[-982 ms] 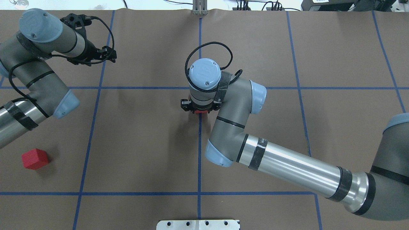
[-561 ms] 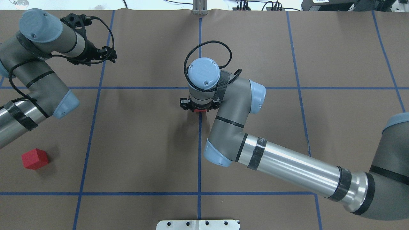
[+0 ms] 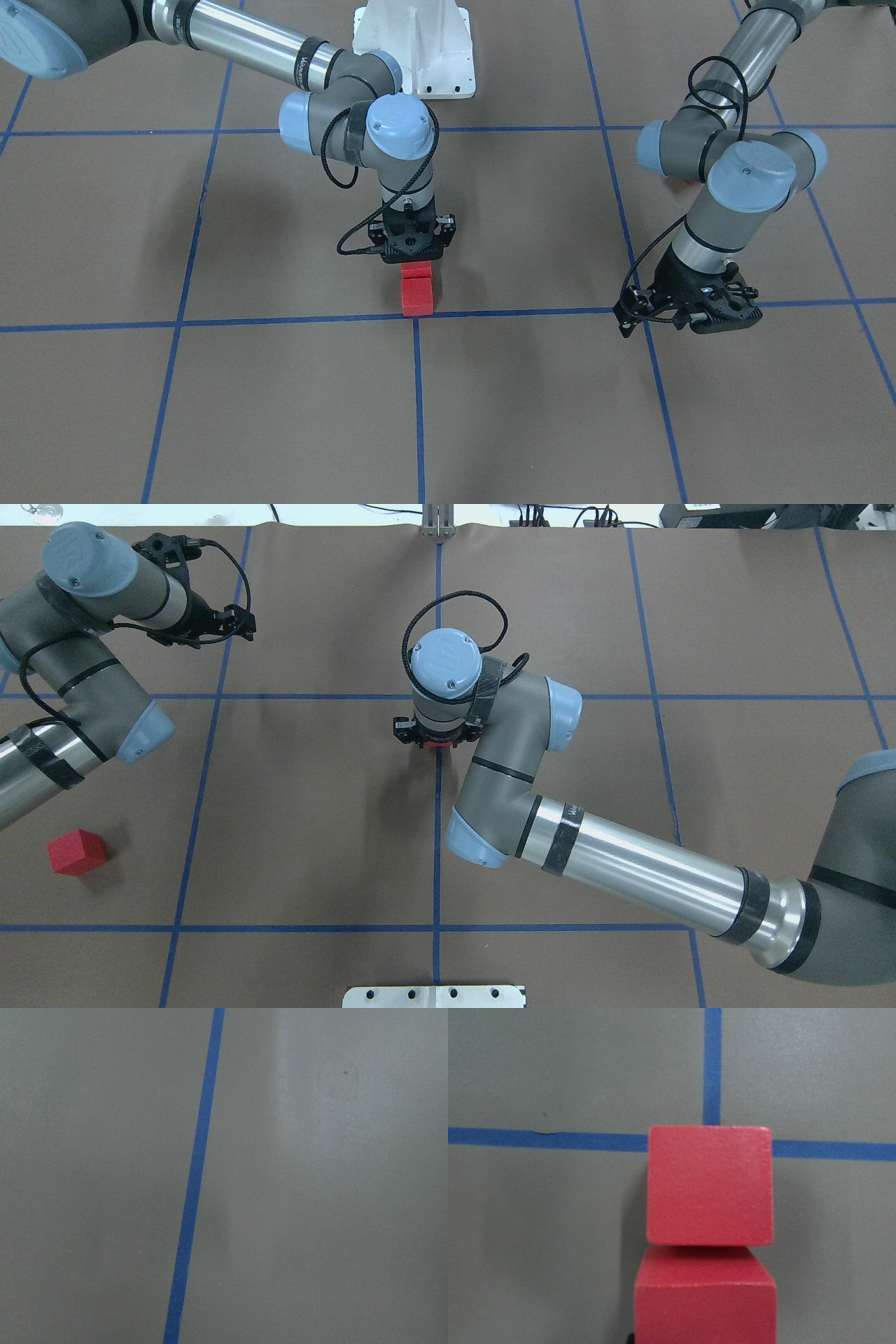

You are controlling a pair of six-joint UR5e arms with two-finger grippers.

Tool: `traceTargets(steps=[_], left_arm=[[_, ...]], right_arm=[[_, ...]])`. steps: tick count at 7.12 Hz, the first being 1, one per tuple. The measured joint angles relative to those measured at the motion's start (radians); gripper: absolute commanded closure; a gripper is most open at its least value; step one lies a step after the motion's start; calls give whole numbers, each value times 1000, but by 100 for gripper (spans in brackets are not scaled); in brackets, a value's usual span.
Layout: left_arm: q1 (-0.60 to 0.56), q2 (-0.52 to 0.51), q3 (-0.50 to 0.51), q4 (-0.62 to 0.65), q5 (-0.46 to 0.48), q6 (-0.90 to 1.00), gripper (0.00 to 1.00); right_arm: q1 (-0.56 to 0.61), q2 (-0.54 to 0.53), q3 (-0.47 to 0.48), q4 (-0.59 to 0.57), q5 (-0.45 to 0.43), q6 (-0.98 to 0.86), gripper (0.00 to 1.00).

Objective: Form red blocks into L shape at center
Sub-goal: 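Lower the cube against the center cube, nearer the robot, with the right gripper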

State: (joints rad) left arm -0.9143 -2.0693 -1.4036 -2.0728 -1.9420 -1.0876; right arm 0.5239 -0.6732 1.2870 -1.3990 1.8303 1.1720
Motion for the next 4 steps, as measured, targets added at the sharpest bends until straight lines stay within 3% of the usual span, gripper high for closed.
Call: traceTargets(steps=[4], left_arm=[[0, -1, 0, -1, 0, 0, 1]], right_arm=[[4, -2, -1, 0, -10, -1, 59]])
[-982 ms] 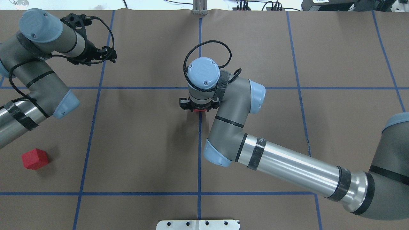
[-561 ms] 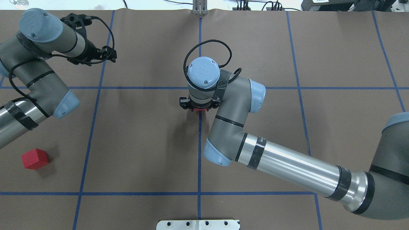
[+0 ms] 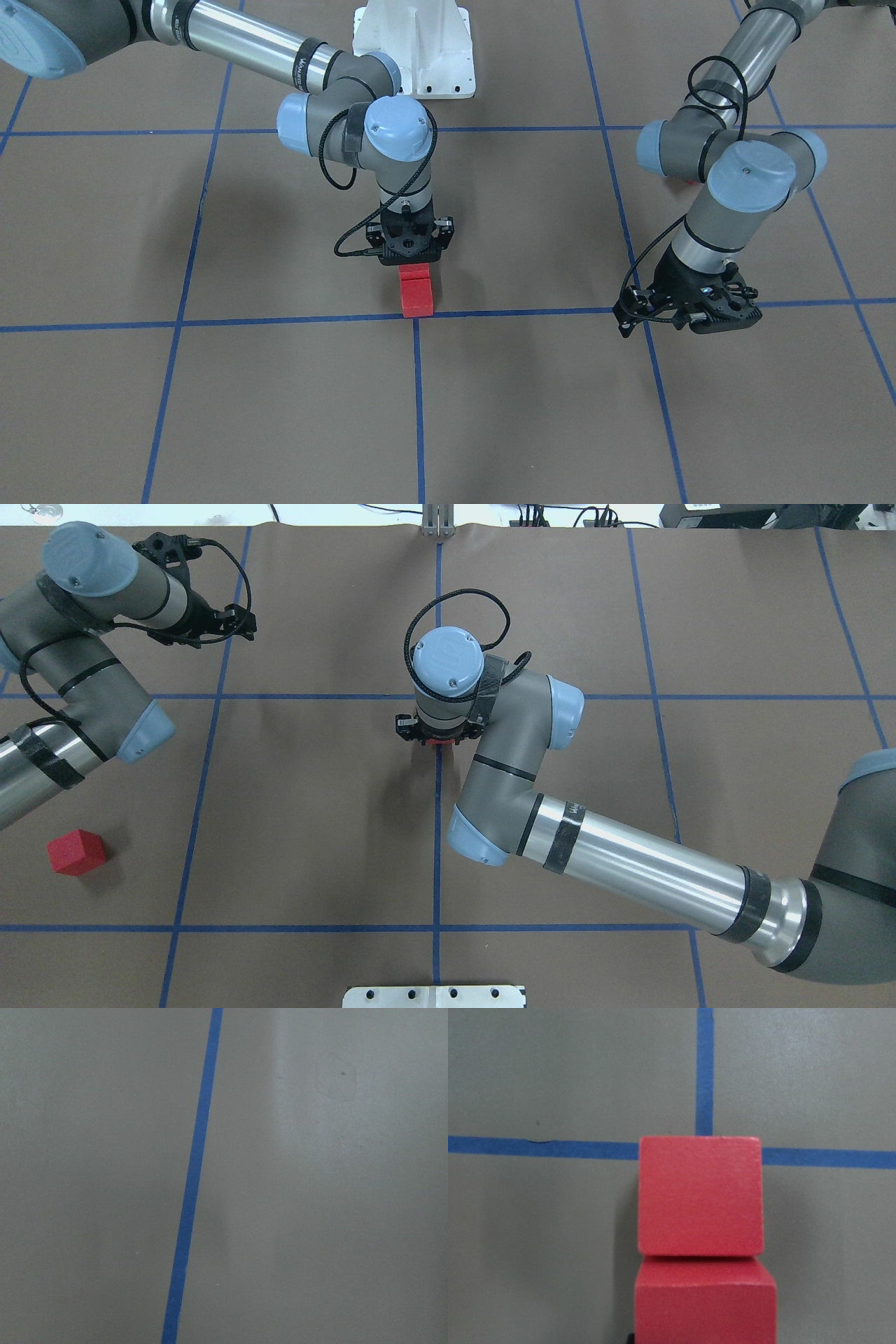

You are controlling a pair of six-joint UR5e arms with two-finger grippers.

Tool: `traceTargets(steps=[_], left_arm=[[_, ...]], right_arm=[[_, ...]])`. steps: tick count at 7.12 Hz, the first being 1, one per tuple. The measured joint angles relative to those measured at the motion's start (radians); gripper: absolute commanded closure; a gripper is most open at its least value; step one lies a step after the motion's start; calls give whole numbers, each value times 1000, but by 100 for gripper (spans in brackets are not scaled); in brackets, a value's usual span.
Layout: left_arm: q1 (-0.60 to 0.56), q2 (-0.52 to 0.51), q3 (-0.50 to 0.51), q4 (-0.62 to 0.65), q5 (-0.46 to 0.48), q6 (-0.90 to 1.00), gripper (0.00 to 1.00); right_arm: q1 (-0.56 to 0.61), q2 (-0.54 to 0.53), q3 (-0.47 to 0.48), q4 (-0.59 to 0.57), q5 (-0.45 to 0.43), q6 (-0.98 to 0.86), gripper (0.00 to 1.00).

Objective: Form red blocks into L shape at center
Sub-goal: 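Lower the cube against the center cube, nearer the robot, with the right gripper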

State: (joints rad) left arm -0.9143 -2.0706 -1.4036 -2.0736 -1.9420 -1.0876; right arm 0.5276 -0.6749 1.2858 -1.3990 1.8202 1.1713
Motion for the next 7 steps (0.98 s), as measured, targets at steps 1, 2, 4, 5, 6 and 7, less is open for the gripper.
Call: traceTargets(steps=[1, 2, 4, 5, 6, 7], left_arm=[[0, 0, 0, 0, 0, 0, 1], [0, 0, 0, 0, 0, 0, 1], [0, 0, 0, 0, 0, 0, 1], [0, 0, 0, 0, 0, 0, 1], [0, 0, 0, 0, 0, 0, 1], [0, 0, 0, 0, 0, 0, 1]], right_arm=[[0, 0, 0, 0, -4, 0, 57], [0, 0, -1, 0, -8, -1, 49], [0, 0, -2, 0, -16, -3, 31], [0, 0, -2, 0, -17, -5, 21], [0, 0, -2, 1, -17, -6, 12], [0, 0, -4, 7, -17, -7, 6]])
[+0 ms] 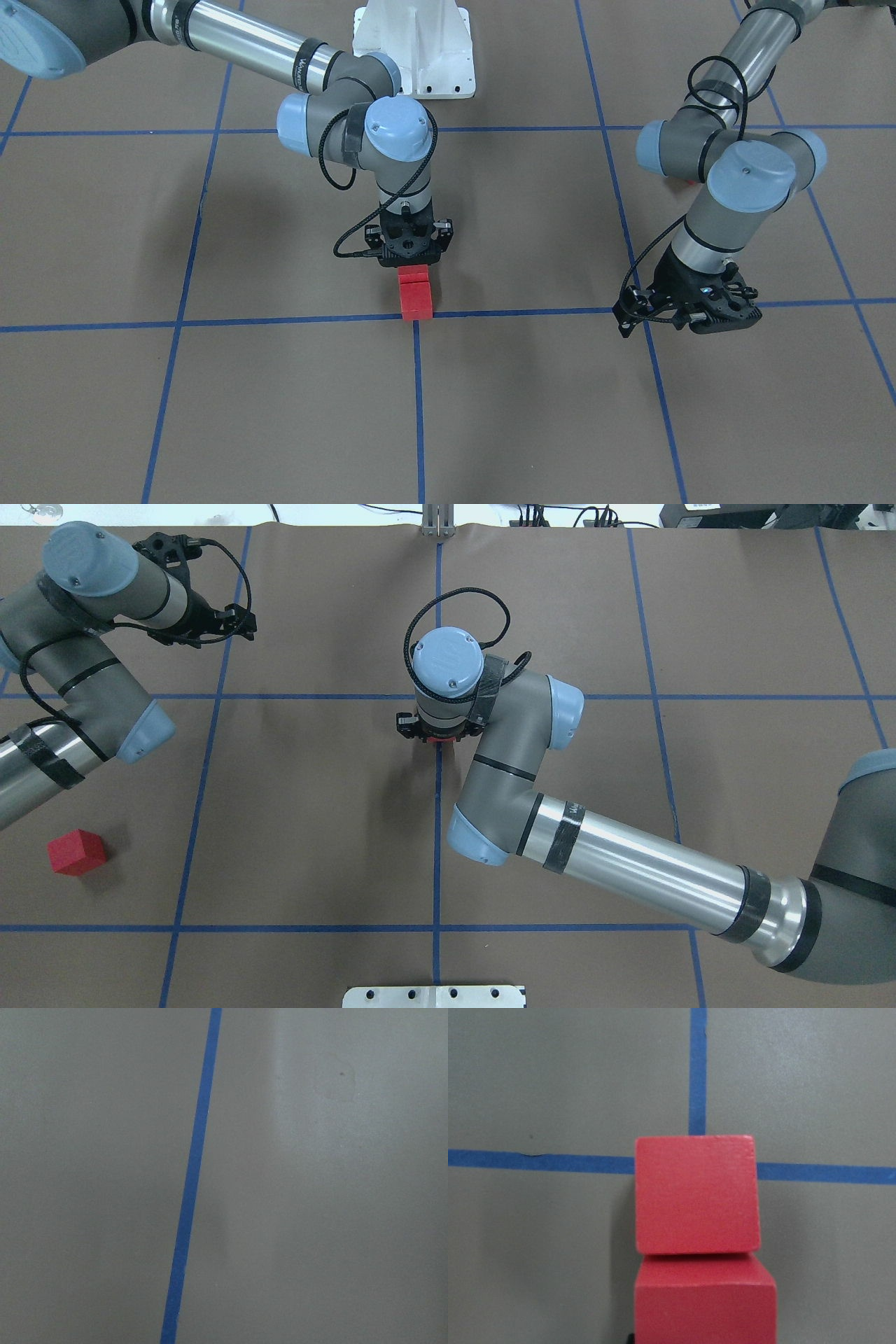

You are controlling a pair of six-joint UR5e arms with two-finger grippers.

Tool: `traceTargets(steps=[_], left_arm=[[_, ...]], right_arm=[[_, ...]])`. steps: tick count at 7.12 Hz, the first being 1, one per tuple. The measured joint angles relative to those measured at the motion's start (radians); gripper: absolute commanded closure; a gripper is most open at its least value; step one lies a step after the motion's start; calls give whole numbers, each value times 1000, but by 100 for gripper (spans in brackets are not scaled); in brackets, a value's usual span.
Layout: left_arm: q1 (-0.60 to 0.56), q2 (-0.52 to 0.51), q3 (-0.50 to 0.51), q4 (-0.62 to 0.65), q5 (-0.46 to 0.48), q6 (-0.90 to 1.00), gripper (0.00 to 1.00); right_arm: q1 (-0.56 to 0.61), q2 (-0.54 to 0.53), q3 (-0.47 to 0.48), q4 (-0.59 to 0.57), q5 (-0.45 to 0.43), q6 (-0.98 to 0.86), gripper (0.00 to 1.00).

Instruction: Form red blocks into L shape at center

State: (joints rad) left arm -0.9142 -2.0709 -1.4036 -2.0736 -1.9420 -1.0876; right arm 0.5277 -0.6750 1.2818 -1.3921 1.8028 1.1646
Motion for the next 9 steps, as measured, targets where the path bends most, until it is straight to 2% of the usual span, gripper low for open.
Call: traceTargets(steps=[5, 7, 9], left_arm=[[-4, 5, -16, -2, -2, 3, 1], [-11, 87, -148, 10, -21, 3, 0], [-13, 266, -350, 60, -52, 8, 1]], right_arm=[[18, 10, 1, 14, 7, 4, 2], [67, 29, 23, 7, 74, 12, 1], [143, 22, 66, -15, 189, 9, 1]])
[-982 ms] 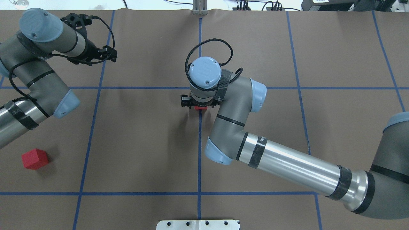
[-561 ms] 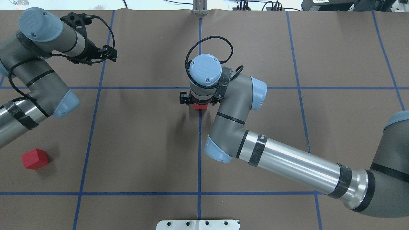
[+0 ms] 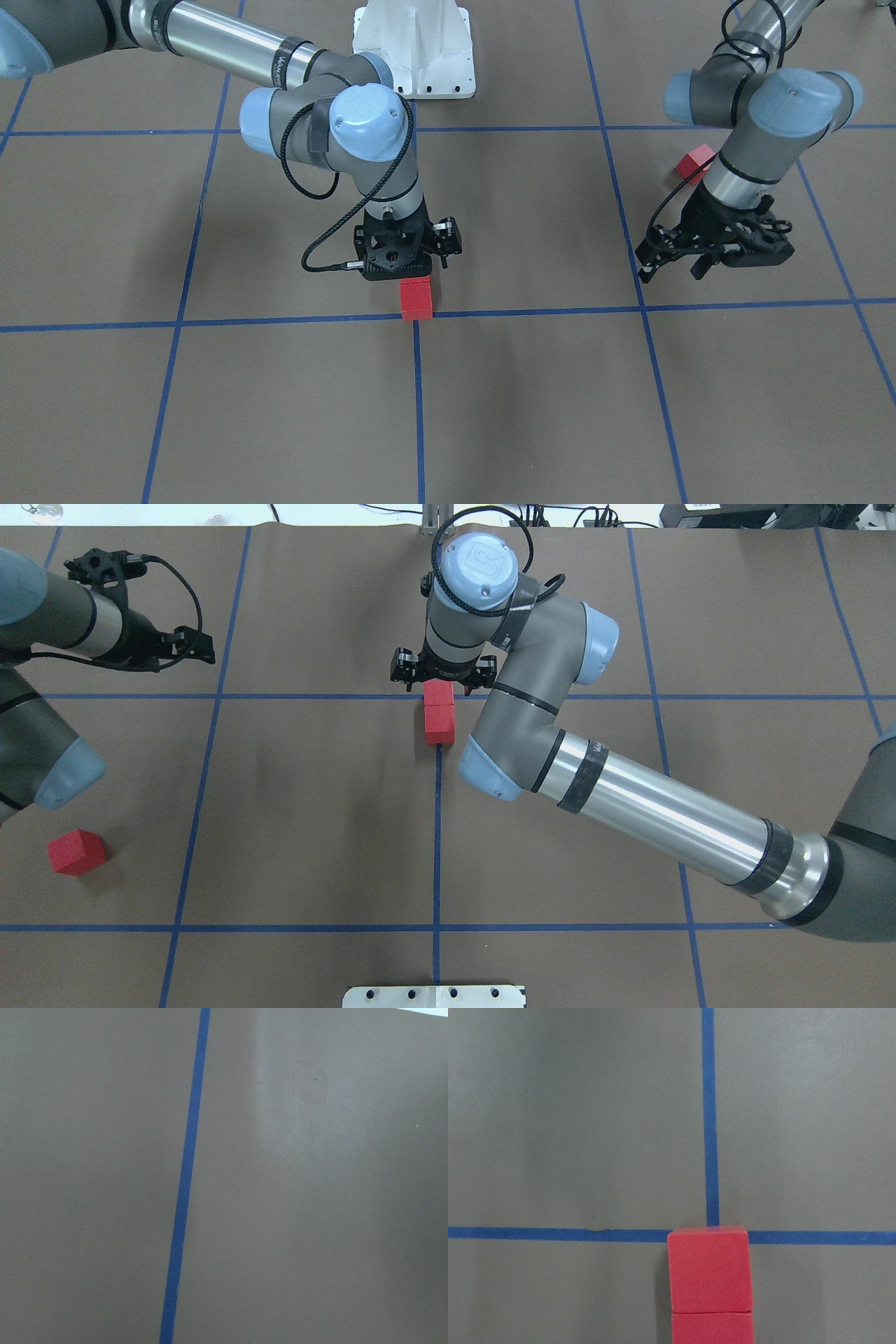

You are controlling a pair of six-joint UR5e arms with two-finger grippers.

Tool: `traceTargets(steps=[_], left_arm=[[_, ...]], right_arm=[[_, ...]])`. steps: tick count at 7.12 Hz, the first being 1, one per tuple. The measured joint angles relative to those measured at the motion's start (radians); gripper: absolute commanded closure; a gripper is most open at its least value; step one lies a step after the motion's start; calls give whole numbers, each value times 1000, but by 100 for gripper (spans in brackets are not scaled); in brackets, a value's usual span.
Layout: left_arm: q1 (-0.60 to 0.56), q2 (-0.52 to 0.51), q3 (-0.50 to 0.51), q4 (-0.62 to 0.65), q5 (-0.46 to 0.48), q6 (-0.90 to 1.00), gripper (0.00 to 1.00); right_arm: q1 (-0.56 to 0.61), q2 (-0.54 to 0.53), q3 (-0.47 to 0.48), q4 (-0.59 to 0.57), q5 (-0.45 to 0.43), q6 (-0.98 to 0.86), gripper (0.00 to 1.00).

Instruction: Form red blocks into L shape at center

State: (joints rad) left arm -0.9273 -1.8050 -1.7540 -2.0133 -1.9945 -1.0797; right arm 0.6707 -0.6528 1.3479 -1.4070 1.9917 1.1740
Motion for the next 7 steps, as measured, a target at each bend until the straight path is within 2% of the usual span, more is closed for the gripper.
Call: traceTargets(steps=[3, 5, 7], left_arm=[[1, 278, -214, 51, 16, 1, 0], [3, 426, -247, 31, 49, -37, 0], [14, 516, -247, -80, 67, -209, 0]], right_arm=[[73, -52, 66, -46, 50, -27, 1], [120, -121, 118, -47, 60, -93, 1], [168, -222, 206, -47, 89, -185, 1]])
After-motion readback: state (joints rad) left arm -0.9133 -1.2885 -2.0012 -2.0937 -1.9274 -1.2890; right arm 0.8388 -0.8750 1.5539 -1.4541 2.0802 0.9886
